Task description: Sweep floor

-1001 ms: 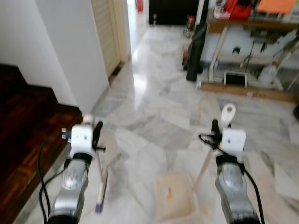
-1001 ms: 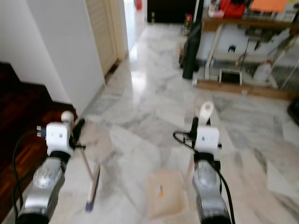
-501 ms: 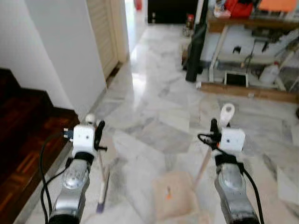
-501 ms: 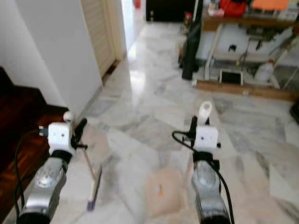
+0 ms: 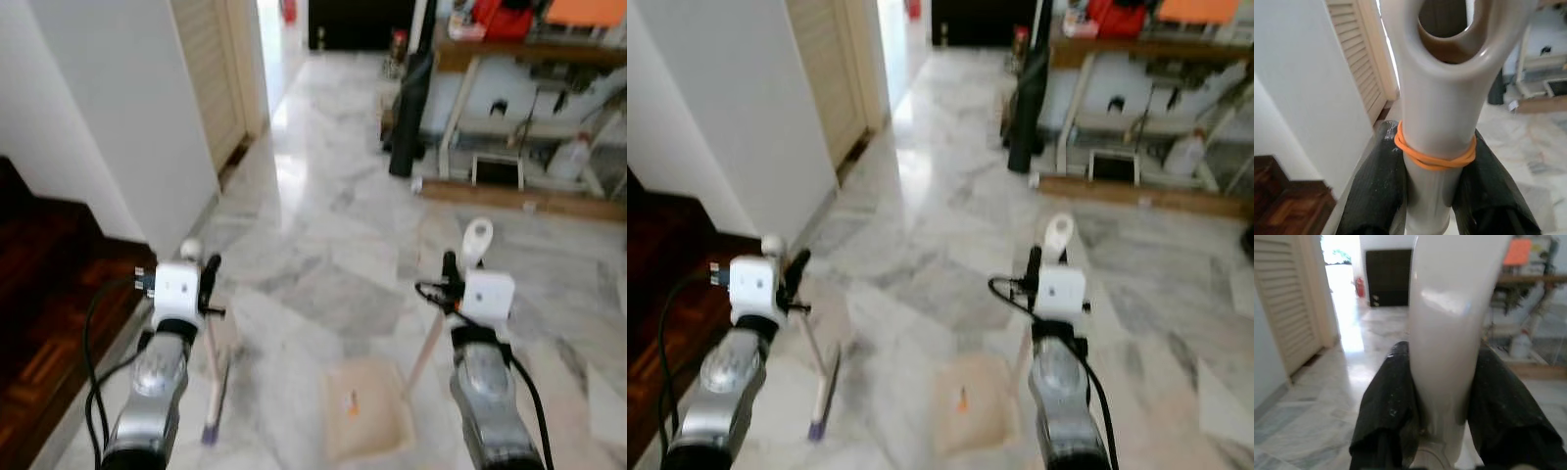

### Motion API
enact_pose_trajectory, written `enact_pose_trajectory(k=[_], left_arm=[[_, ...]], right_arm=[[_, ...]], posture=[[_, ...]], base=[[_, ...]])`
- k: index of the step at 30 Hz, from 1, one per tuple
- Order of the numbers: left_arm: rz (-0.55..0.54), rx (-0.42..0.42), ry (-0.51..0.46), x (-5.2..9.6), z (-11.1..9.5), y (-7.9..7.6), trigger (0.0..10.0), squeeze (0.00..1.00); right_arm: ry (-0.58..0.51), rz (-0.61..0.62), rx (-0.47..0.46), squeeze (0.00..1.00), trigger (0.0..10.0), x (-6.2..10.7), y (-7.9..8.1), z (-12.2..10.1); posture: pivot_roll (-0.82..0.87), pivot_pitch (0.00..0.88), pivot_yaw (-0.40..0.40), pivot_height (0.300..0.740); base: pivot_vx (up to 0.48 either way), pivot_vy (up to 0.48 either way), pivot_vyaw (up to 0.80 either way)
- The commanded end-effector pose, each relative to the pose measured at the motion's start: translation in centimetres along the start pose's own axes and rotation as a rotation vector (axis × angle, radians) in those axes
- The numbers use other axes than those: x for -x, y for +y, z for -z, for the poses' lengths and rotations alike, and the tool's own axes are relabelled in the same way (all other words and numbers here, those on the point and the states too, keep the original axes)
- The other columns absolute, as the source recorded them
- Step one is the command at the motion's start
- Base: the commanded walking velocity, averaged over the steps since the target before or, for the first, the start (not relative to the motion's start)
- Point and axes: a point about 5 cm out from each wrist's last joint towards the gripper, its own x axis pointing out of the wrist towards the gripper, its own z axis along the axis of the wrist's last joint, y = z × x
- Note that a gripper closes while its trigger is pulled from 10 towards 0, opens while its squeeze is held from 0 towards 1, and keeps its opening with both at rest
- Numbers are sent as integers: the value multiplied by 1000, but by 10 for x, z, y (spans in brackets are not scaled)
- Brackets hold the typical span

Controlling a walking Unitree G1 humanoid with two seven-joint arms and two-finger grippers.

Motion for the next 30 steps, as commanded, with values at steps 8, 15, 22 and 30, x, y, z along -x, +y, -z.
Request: enact_pose_trajectory(k=[8,15,22,30], left_arm=[[-19,4,-43,-3,-8,7,10000,0],[-20,8,-49,-3,-9,8,10000,0],[-22,8,-53,-2,-9,8,10000,0],[-23,8,-48,-2,-9,8,10000,0]], right_arm=[[-51,-3,9,0,10000,-7,0,-12],[-52,-3,9,0,10000,-8,0,-12],[-40,-6,2,0,10000,-8,1,-11],[-33,-6,4,0,10000,-8,1,-11]], posture=[[-5,0,46,740],[-2,0,43,740],[-1,0,42,740],[1,0,39,740]], base=[[149,0,0],[0,0,0],[0,0,0],[0,0,-768]])
